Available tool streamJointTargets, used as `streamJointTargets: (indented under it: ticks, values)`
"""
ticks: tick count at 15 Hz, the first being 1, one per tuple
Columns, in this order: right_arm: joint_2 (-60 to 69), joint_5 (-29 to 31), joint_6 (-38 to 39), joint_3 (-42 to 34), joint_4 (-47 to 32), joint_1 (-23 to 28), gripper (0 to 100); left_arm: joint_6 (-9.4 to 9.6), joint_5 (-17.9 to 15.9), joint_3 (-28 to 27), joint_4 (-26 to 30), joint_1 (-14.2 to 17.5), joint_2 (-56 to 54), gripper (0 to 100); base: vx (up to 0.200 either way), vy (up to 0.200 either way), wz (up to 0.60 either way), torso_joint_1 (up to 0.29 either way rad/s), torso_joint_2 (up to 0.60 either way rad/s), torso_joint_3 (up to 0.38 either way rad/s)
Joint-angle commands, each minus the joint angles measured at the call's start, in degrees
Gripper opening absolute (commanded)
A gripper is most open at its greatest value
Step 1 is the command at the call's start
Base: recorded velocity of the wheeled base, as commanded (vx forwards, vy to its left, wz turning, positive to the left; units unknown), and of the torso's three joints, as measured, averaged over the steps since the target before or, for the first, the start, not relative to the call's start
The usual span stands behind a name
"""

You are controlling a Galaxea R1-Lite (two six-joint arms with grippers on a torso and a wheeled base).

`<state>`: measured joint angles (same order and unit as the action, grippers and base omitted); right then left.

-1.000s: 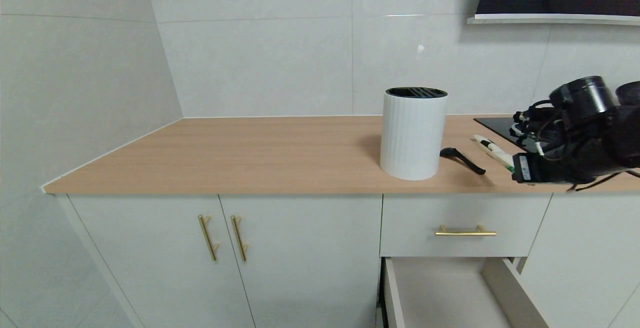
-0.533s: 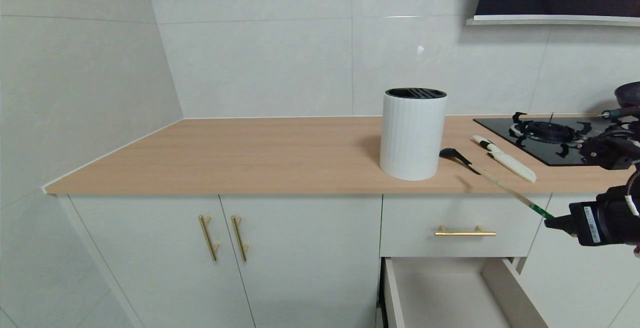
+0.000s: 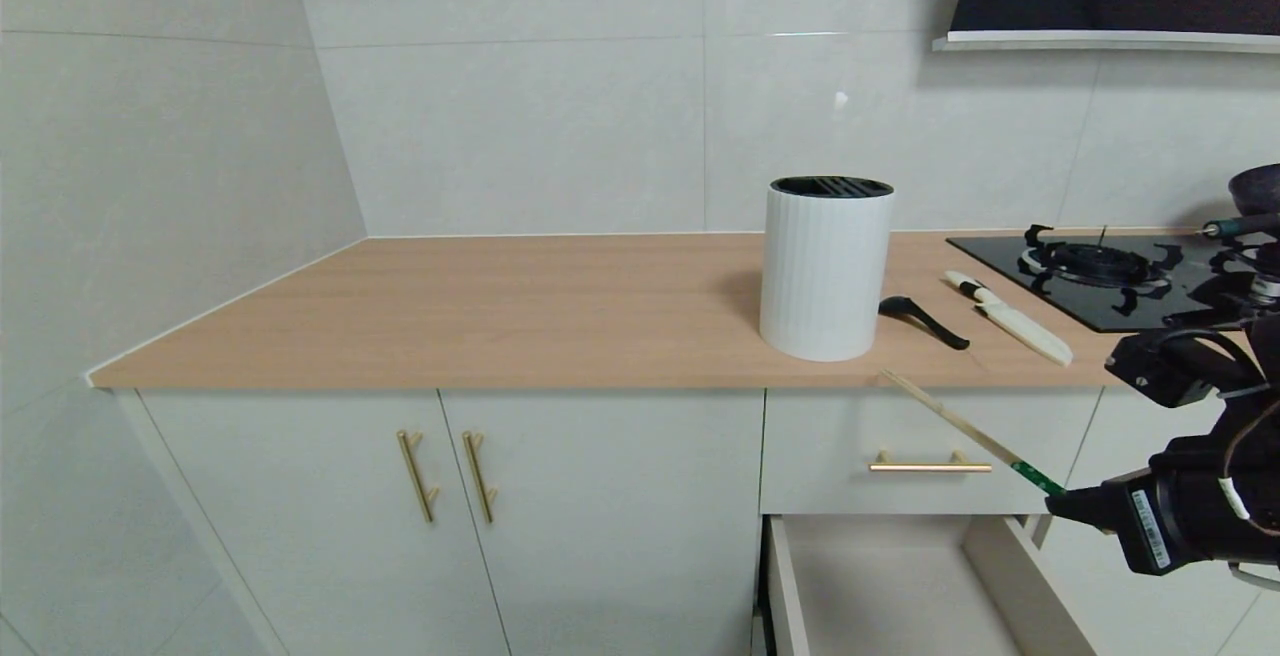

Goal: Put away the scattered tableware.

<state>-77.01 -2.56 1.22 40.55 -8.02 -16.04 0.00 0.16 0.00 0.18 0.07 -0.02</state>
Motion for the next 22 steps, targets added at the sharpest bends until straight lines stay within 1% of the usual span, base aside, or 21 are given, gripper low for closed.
streamJointTargets:
  ticks: [1,6,14,17,19,20,22]
  values:
    - [-2.1,0.0,-0.1,-1.6,0.8,-1.0,0,0.00,0.0,0.0,0.0,0.0,0.0,100,0.000,0.000,0.00,-0.046,0.12,0.085]
    - [-4.4,0.0,-0.1,-2.8,1.1,-4.3,0,0.00,0.0,0.0,0.0,0.0,0.0,100,0.000,0.000,0.00,-0.151,0.39,0.235]
    - [-8.8,0.0,-0.2,-3.5,1.1,-5.4,0,0.00,0.0,0.0,0.0,0.0,0.0,100,0.000,0.000,0.00,-0.144,0.45,0.301]
    - [-9.9,0.0,-0.2,-3.5,1.1,-5.9,0,0.00,0.0,0.0,0.0,0.0,0.0,100,0.000,0.000,0.00,0.004,0.05,0.015]
    - [-13.3,-0.1,-0.1,-3.3,1.3,-6.4,0,0.00,0.0,0.0,0.0,0.0,0.0,100,0.000,0.000,0.00,-0.060,0.08,0.084]
    - [-15.7,-0.1,-0.1,-3.4,2.6,-6.4,0,0.00,0.0,0.0,0.0,0.0,0.0,100,0.000,0.000,0.00,-0.085,0.15,0.115]
    - [-23.5,0.3,0.8,-2.3,7.7,-6.3,0,0.00,0.0,0.0,0.0,0.0,0.0,100,0.000,0.000,0.00,-0.025,0.04,0.021]
